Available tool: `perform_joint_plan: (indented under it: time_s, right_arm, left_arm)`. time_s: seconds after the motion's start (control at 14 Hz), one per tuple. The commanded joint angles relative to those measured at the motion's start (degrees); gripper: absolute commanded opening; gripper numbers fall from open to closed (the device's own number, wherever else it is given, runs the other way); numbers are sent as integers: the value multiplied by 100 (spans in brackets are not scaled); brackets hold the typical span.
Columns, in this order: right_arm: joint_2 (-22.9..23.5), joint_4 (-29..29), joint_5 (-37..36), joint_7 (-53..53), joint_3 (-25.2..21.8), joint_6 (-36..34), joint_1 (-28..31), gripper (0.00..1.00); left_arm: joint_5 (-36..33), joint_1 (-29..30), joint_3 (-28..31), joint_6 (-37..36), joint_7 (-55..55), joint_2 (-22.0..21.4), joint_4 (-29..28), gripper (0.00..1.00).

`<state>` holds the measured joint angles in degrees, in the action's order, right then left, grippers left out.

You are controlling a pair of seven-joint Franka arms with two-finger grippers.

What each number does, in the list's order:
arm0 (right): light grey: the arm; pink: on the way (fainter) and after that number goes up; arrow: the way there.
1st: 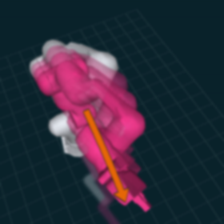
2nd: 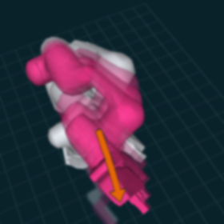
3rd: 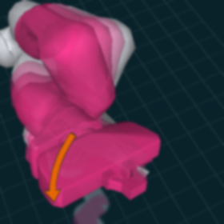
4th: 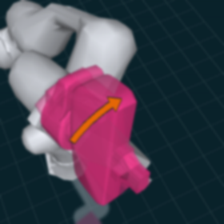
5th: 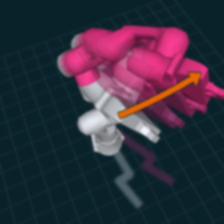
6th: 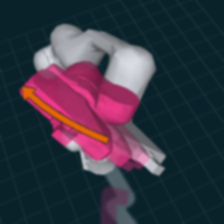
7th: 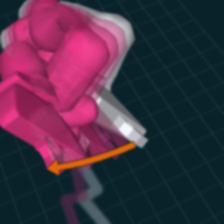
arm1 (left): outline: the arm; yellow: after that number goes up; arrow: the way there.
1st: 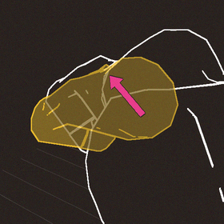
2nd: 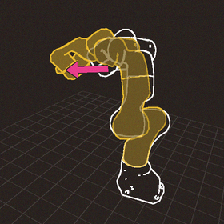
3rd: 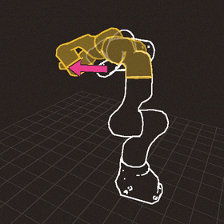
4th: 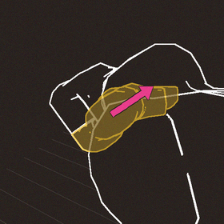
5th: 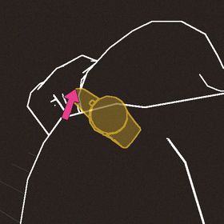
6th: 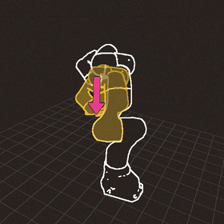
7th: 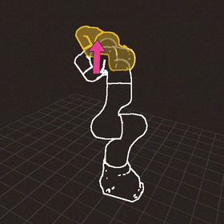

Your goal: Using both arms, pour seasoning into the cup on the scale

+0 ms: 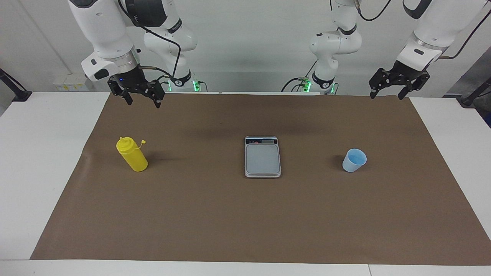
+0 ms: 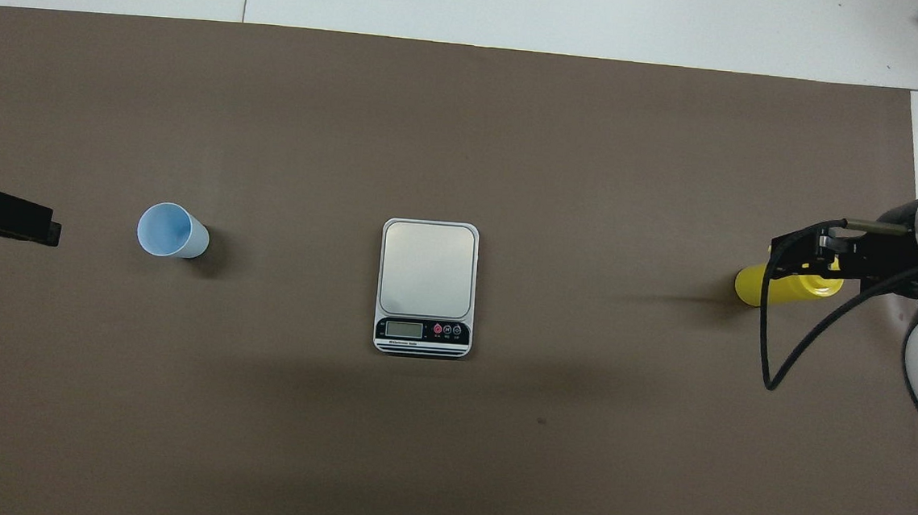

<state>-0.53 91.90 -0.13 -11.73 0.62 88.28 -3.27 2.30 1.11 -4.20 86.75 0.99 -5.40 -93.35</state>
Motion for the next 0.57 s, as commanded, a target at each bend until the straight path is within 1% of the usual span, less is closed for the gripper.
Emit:
perform_joint_plan:
  time_s: [0.0,0.5]
  right_arm:
    - [-149,171,-40,136,8,66,55,100]
    - [-149,179,-40,136,8,66,55,100]
  left_arm:
    - [-19,4,-11,-114,-56,-31,53,100]
    - [-19,-23,-29,-97,-64,-66,-17,100]
